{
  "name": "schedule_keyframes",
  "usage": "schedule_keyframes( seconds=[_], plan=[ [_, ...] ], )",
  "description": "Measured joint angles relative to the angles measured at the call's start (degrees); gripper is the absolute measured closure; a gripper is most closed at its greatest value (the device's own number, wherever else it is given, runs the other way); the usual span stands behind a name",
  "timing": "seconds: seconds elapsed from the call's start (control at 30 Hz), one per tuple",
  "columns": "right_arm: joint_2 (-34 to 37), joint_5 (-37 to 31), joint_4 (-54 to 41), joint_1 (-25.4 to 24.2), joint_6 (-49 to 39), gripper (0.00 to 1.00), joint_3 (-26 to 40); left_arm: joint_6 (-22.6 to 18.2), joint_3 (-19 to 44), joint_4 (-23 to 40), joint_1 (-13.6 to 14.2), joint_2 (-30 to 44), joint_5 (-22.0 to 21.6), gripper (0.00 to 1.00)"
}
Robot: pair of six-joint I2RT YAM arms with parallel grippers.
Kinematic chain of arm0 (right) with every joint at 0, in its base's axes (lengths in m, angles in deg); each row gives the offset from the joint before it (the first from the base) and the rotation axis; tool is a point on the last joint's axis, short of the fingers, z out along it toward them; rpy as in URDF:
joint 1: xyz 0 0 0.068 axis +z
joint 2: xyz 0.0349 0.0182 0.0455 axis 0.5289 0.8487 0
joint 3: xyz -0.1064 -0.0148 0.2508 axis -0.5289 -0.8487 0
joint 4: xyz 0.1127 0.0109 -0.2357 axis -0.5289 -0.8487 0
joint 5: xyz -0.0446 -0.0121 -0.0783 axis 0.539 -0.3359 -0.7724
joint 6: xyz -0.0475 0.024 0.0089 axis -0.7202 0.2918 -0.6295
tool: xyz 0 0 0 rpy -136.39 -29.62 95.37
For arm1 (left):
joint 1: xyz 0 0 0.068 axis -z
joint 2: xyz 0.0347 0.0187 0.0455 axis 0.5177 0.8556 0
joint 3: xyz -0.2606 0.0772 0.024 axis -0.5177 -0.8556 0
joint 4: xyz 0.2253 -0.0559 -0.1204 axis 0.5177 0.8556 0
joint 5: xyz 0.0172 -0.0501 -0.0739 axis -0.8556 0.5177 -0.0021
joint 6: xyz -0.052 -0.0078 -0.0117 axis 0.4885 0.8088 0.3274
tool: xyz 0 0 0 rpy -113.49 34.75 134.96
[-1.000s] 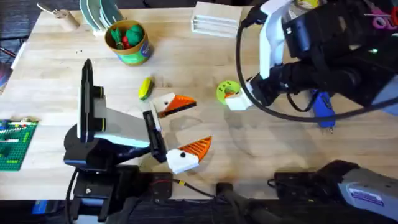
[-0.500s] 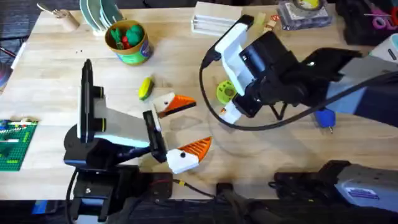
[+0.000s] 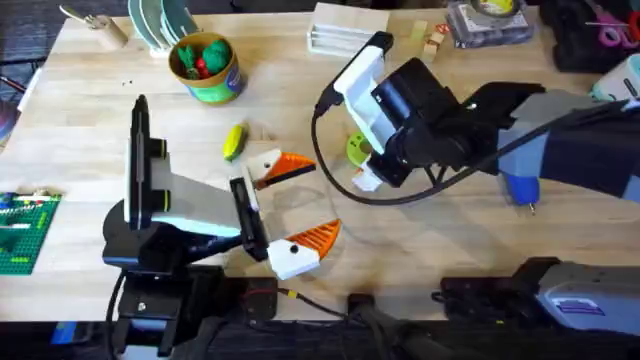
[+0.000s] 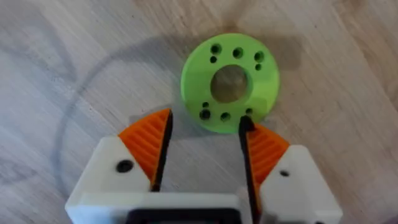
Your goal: Pick up the gripper from the table and insert it into the empty holder that is missing its gripper. Then pick up a screw, insert it into the mounting hole, and use the screwdriver to tighten it. Finally, clean up the table by picking up the vegetable and placing it into the bucket.
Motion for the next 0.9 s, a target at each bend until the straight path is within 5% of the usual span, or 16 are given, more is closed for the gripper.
schedule_keyframes(
  seconds=[0.9],
  plan=[
    [0.02,-0.37,1.56,1.99,-0.02,0.527,1.03,0.0,0.0,0.0,0.0,0.0,0.0,0.008]
  ],
)
